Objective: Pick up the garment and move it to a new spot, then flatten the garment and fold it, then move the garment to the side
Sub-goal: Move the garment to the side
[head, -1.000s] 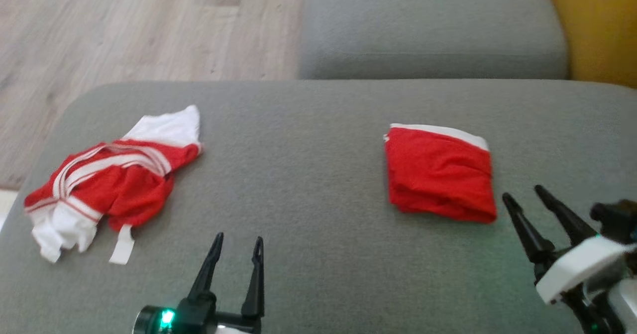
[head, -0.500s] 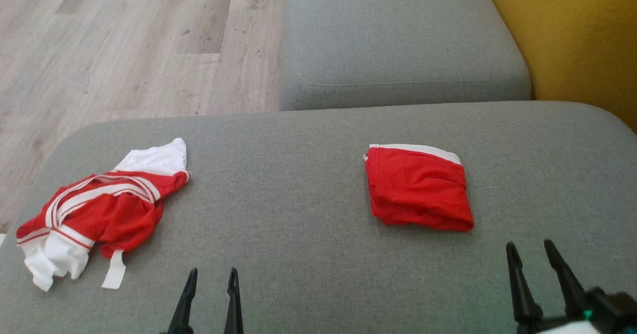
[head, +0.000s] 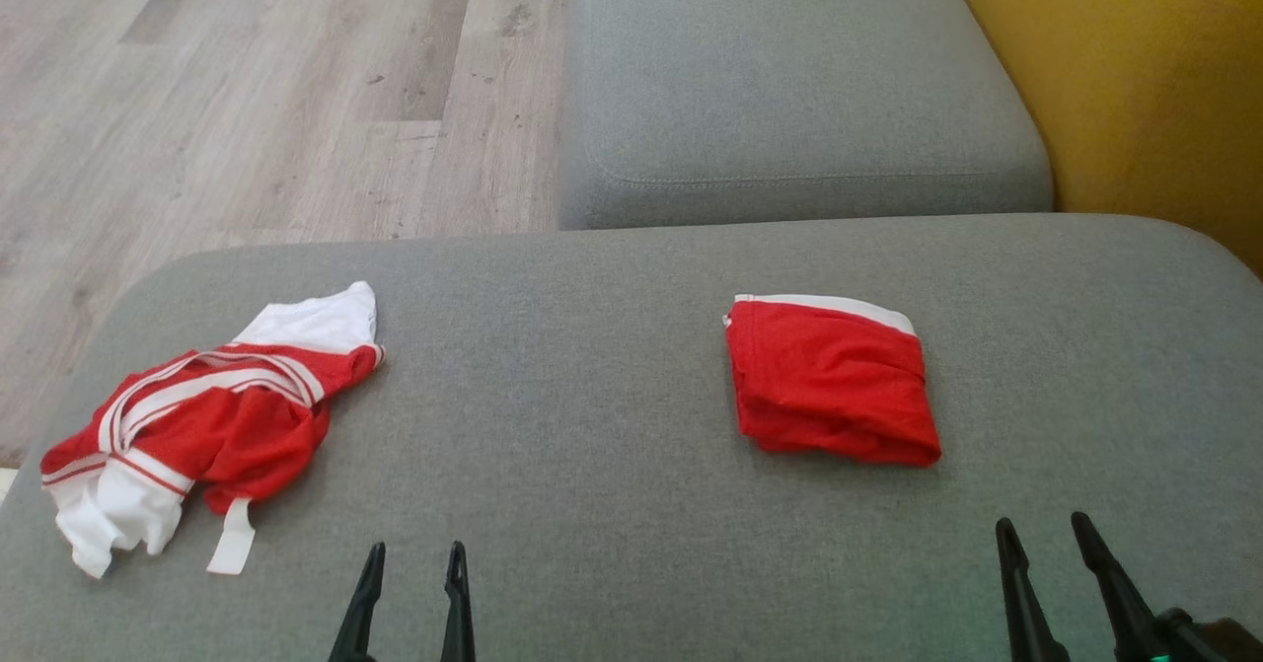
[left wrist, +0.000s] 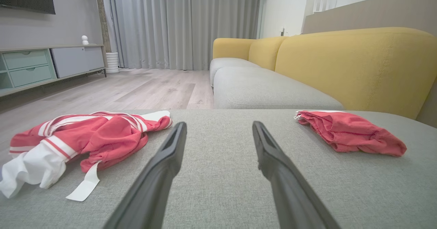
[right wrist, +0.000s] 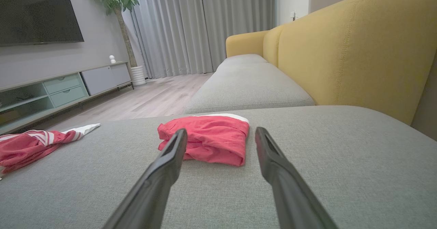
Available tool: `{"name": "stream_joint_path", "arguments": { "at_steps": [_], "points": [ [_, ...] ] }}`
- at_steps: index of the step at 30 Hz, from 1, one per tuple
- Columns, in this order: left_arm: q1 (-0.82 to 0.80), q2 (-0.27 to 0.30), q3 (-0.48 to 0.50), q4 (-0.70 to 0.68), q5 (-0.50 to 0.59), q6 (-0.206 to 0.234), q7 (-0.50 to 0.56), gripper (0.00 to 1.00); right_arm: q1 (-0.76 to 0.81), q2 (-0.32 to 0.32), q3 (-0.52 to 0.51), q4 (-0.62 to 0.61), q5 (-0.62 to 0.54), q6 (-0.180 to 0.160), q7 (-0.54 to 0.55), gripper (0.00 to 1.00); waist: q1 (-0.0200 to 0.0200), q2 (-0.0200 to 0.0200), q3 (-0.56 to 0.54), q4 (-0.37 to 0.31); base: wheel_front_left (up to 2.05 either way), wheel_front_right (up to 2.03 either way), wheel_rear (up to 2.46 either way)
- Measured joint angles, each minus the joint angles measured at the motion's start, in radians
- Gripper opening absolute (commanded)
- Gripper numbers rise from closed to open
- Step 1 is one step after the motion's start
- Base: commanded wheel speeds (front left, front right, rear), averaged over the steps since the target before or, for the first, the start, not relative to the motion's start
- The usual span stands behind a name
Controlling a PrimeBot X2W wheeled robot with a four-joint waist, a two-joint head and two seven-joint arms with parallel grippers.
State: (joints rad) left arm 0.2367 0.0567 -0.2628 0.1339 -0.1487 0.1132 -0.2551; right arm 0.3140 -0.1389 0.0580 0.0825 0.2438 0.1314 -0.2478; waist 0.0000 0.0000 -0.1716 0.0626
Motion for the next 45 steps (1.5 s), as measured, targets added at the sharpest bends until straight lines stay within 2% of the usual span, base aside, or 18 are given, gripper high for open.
{"name": "stream_joint_path", "arguments": {
  "at_steps": [18, 30, 34, 37, 40, 45],
  "points": [
    [-0.001, 0.000, -0.002, 0.015, 0.026, -0.008, 0.000, 1.00, 0.000, 0.001, 0.002, -0.003, 0.020, 0.000, 0.000, 1.00, 0.0000, 0.0000, 0.013, 0.038, 0.00, 0.00, 0.00],
    [-0.005, 0.000, -0.002, 0.006, 0.037, -0.015, 0.000, 1.00, -0.010, 0.000, 0.002, 0.039, 0.047, 0.000, 0.000, 1.00, 0.0001, 0.0000, 0.077, 0.066, 0.00, 0.00, 0.00],
    [-0.010, 0.000, -0.002, 0.006, 0.046, -0.027, 0.000, 1.00, -0.069, -0.026, 0.021, 0.114, 0.130, 0.000, 0.001, 1.00, 0.0001, 0.0000, 0.118, 0.078, 0.00, 0.00, 0.00],
    [-0.018, 0.000, -0.001, 0.004, 0.046, -0.035, 0.000, 1.00, -0.137, -0.059, 0.032, 0.146, 0.253, 0.000, 0.050, 1.00, 0.0001, 0.0000, 0.153, 0.086, 0.00, 0.00, 0.00],
    [-0.044, 0.000, -0.001, -0.009, 0.046, -0.043, 0.000, 1.00, -0.225, -0.111, 0.037, 0.149, 0.392, 0.000, 0.155, 1.00, 0.0001, 0.0000, 0.198, 0.091, 0.00, 0.00, 0.00],
    [-0.123, -0.002, 0.000, -0.017, 0.045, -0.053, 0.000, 1.00, -0.381, -0.194, 0.011, 0.160, 0.653, 0.000, 0.395, 1.00, 0.0004, 0.0000, 0.288, 0.092, 0.00, 0.00, 0.00]
  ]
}}
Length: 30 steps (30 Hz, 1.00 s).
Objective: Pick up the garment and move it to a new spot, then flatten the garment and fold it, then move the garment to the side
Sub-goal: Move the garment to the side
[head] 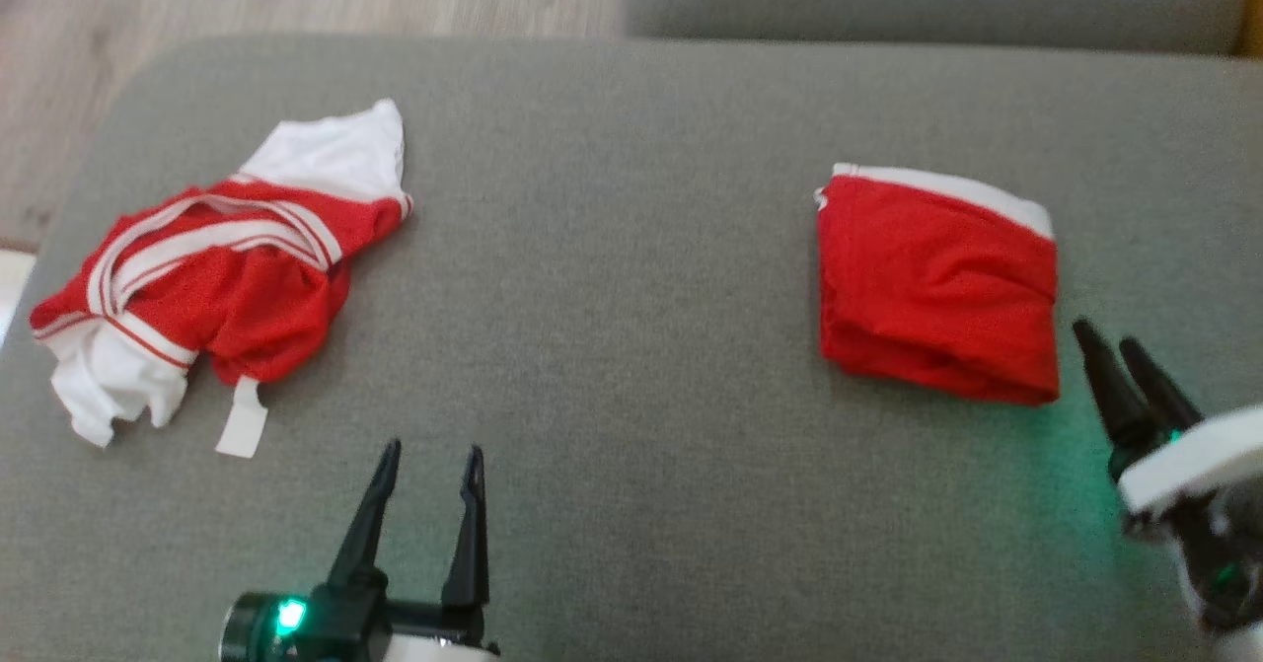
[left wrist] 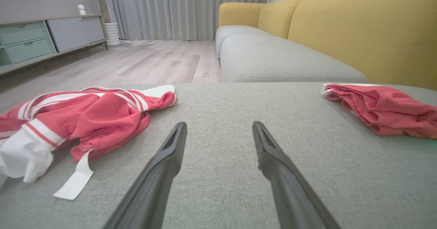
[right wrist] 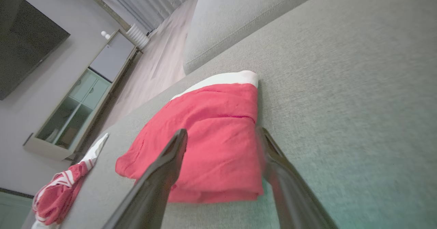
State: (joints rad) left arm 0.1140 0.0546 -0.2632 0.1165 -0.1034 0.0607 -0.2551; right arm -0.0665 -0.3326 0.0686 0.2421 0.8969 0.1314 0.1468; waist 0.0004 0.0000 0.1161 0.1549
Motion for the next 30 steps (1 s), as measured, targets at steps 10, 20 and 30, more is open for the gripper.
{"name": "stream_joint_path", "arguments": {
  "at_steps": [10, 20, 30],
  "points": [
    [-0.096, -0.002, -0.023, -0.003, -0.012, -0.009, 0.000, 1.00, -0.181, -0.032, -0.084, 0.111, 0.248, 0.000, 0.290, 1.00, 0.0000, 0.0000, 0.139, 0.006, 0.00, 0.00, 0.00],
    [-0.134, -0.003, -0.027, -0.001, -0.012, -0.009, 0.000, 1.00, -0.253, -0.020, -0.103, 0.143, 0.263, 0.000, 0.355, 0.00, -0.0002, 0.0000, 0.190, 0.010, 0.00, 0.00, 0.00],
    [-0.141, -0.003, -0.016, -0.012, -0.009, -0.035, 0.000, 1.00, -0.251, -0.063, -0.139, 0.025, 0.253, 0.000, 0.396, 0.00, -0.0004, 0.0000, 0.224, -0.053, 0.00, 0.00, 0.00]
  ]
}}
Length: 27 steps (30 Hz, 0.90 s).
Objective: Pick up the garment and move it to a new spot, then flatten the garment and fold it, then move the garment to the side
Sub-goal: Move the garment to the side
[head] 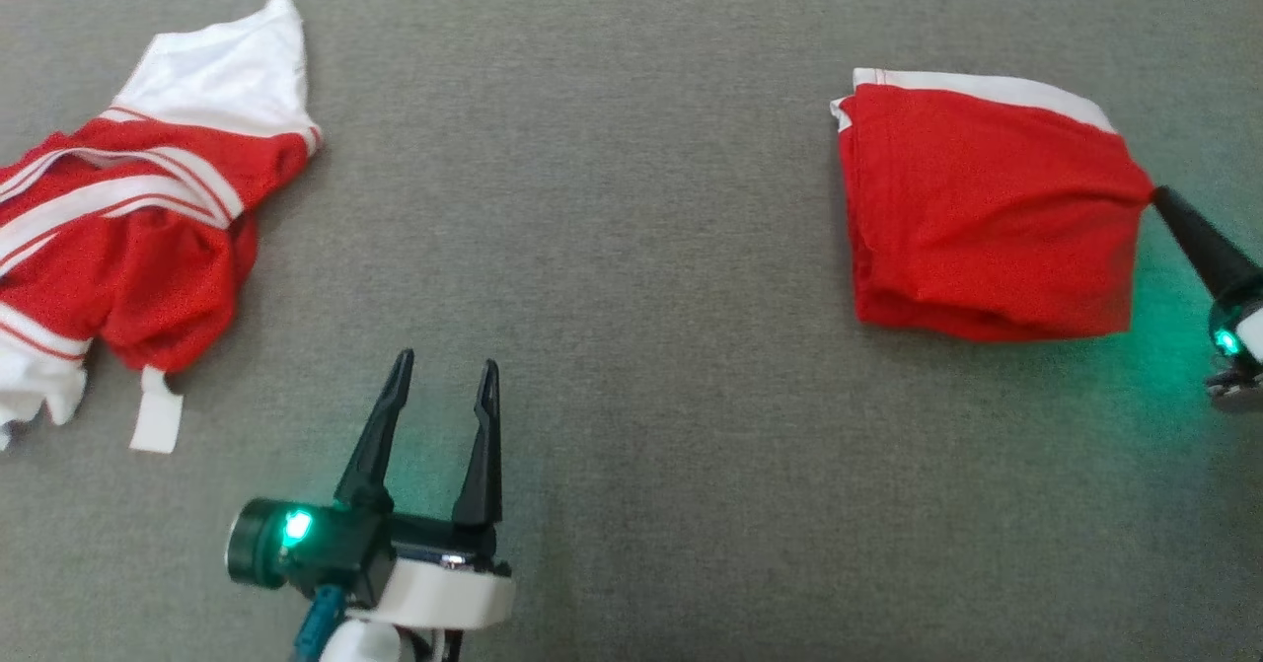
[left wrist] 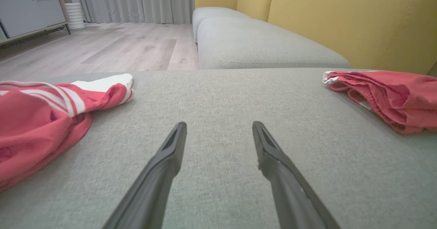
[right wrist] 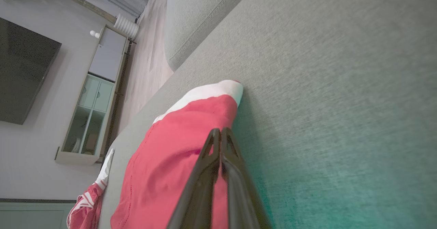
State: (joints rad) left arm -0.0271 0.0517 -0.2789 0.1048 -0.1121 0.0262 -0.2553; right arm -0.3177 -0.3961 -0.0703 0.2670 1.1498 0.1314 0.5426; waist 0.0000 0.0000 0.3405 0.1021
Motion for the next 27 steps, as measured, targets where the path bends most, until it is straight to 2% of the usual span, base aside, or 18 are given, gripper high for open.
{"name": "stream_joint_path", "arguments": {
  "at_steps": [4, 7, 11, 19, 27],
  "points": [
    [-0.024, 0.000, 0.013, -0.004, 0.001, -0.001, 0.000, 1.00, 0.005, -0.029, -0.017, -0.048, -0.034, 0.000, 0.000, 0.00, 0.0000, 0.0000, 0.010, -0.026, 0.00, 0.00, 0.00],
    [-0.029, -0.001, 0.022, -0.009, 0.012, -0.009, 0.000, 1.00, 0.011, -0.077, -0.051, -0.070, -0.075, 0.000, 0.000, 0.00, 0.0000, 0.0000, 0.013, -0.043, 0.00, 0.00, 0.00],
    [-0.030, 0.000, 0.030, -0.016, 0.026, -0.019, 0.000, 1.00, 0.025, -0.156, -0.102, -0.086, -0.160, 0.000, 0.008, 0.00, 0.0000, 0.0000, 0.030, -0.062, 0.00, 0.00, 0.00],
    [-0.058, 0.004, 0.055, -0.040, 0.046, -0.053, 0.000, 1.00, -0.033, -0.246, -0.193, -0.106, -0.332, 0.000, 0.031, 0.00, 0.0001, 0.0000, 0.114, -0.088, 0.00, 0.00, 0.00],
    [-0.088, 0.016, 0.083, -0.058, 0.055, -0.063, 0.000, 1.00, -0.125, -0.260, -0.244, -0.093, -0.416, 0.000, 0.030, 0.00, 0.0002, 0.0000, 0.191, -0.108, 0.00, 0.00, 0.00]
  ]
}}
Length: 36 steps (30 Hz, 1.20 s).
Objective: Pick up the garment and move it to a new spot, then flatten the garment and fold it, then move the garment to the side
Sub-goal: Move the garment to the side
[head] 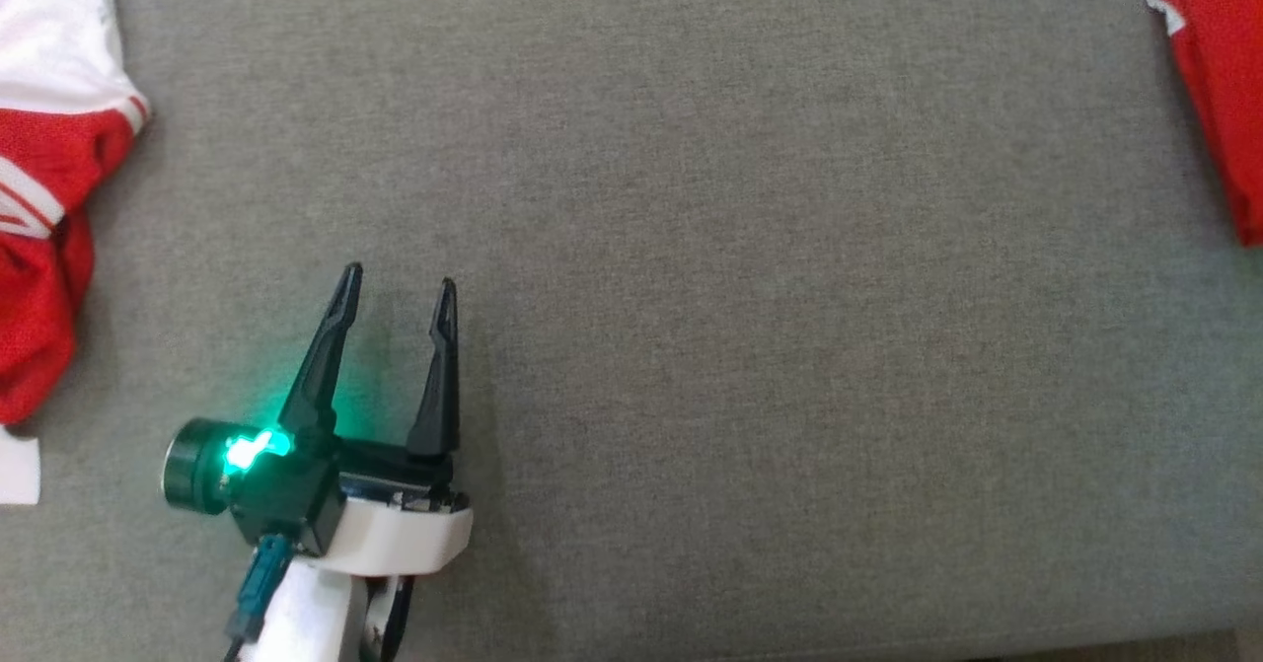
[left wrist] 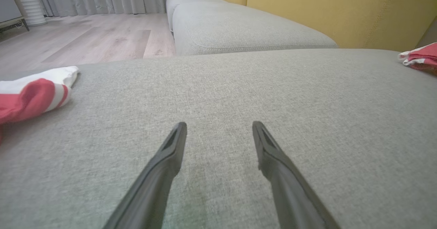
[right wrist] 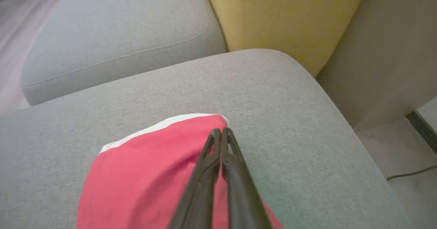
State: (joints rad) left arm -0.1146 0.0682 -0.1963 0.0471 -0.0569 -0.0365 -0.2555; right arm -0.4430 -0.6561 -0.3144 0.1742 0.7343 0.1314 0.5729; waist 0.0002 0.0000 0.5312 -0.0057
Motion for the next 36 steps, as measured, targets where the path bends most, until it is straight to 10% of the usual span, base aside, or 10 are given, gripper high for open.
{"name": "stream_joint_path", "arguments": {
  "at_steps": [13, 15, 24, 36],
  "points": [
    [-0.026, 0.004, 0.000, -0.015, 0.015, -0.009, -0.001, 1.00, -0.039, -0.014, -0.019, 0.037, -0.110, 0.000, -0.020, 0.00, -0.0002, 0.0000, 0.022, -0.019, 0.00, 0.00, 0.00],
    [-0.030, 0.003, -0.001, -0.015, 0.015, -0.009, -0.001, 1.00, -0.042, -0.013, -0.037, 0.066, -0.141, 0.000, -0.021, 1.00, -0.0001, 0.0000, 0.021, -0.015, 0.00, 0.00, 0.00],
    [-0.028, -0.006, -0.009, 0.014, 0.014, -0.007, -0.001, 1.00, -0.095, 0.000, 0.079, 0.090, -0.252, 0.000, -0.289, 1.00, -0.0002, 0.0000, -0.044, 0.003, 0.00, 0.00, 0.00],
    [0.101, -0.015, -0.057, 0.116, -0.013, 0.032, -0.001, 1.00, 0.099, 0.235, 0.430, 0.151, -0.252, 0.000, -0.584, 1.00, -0.0006, 0.0001, -0.305, 0.028, 0.00, 0.00, 0.00]
  ]
}}
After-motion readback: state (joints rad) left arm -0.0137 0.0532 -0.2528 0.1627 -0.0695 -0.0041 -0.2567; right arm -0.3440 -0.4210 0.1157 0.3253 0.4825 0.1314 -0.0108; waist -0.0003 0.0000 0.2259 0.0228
